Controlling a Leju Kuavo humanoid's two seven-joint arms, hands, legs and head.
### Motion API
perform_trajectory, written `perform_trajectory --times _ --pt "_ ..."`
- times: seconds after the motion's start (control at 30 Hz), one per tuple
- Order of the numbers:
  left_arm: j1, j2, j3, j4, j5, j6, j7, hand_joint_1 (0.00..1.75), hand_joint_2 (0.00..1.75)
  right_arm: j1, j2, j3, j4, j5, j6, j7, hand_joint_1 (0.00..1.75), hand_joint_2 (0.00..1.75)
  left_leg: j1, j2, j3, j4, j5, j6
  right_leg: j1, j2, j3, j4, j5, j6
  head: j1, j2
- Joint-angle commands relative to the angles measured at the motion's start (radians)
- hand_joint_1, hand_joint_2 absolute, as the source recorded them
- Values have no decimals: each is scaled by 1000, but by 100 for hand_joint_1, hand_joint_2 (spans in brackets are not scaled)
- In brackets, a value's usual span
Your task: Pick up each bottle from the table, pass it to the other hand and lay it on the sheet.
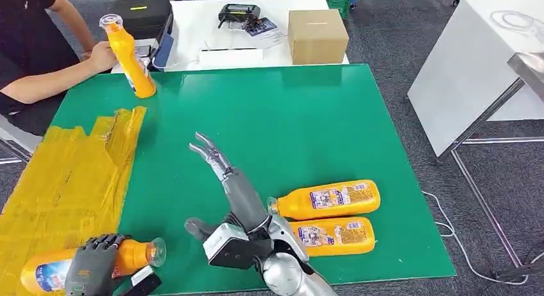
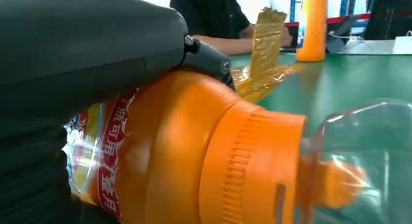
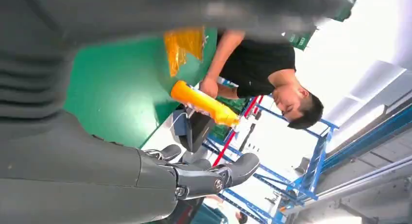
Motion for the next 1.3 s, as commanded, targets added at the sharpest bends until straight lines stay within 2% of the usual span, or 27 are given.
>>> perform_trajectory --times 0.03,0.1,0.13,0.17,0.4,0.7,0.73,0.83,0.93,1.03,1.1,1.23,1.3 --pt "-18 5 35 102 5 -37 -16 175 175 -36 -39 0 10 -3 7 5 0 175 0 2 3 -2 0 0 0 1 3 -2 0 -1 0 0" --pt "-16 9 35 112 -3 -52 -18 175 175 -37 -39 2 11 -3 6 6 0 175 0 2 4 -1 0 0 0 1 3 -1 0 -1 0 0" --pt "-18 12 36 118 -11 -55 -12 2 175 -39 -39 3 13 -4 7 6 0 175 0 2 5 -2 0 0 1 1 5 -2 1 -1 0 0" --pt "-25 10 45 130 -27 -69 19 0 0 -38 -39 3 13 -4 7 8 0 175 0 2 5 -2 0 0 0 1 4 -1 1 -1 -1 0" --pt "-23 9 47 106 -20 -51 13 0 0 -38 -40 6 11 -3 8 10 0 175 0 1 8 -2 0 1 0 0 8 -1 0 -1 -1 0" --pt "-17 -37 72 28 -23 32 0 0 0 -37 -38 13 11 3 9 15 0 175 0 2 7 -1 0 0 1 1 8 -1 0 -1 0 0" --pt "-18 -42 76 19 -21 49 -4 0 0 -36 -38 14 11 4 9 15 0 175 0 2 8 -1 -1 1 1 1 8 -1 0 -1 0 0" --pt "-15 -110 110 -67 46 245 -62 0 0 -27 -38 24 8 10 11 15 0 175 0 1 5 0 0 1 1 0 6 0 0 0 0 0" --pt "-3 -155 130 -158 164 361 -133 0 0 -27 -41 41 14 10 10 16 0 175 1 1 4 1 -1 1 1 0 5 -1 0 0 -1 0" --pt "-3 -161 136 -172 185 376 -145 0 0 -27 -41 44 16 11 9 15 0 175 1 2 5 0 -1 1 1 1 6 -1 0 0 0 0" --pt "-10 -177 149 -189 298 440 -212 0 0 -28 -42 51 20 11 6 14 0 175 1 2 5 0 -1 1 1 1 6 -1 0 0 0 0" --pt "-9 -178 150 -196 301 440 -214 0 0 -27 -42 52 21 11 5 13 0 175 0 1 4 -1 0 1 1 0 5 -1 0 0 0 0" --pt "-12 -180 147 -264 413 440 -251 0 0 -41 -50 62 30 6 2 9 0 175 1 1 5 0 0 1 1 0 6 -1 0 -1 0 0"
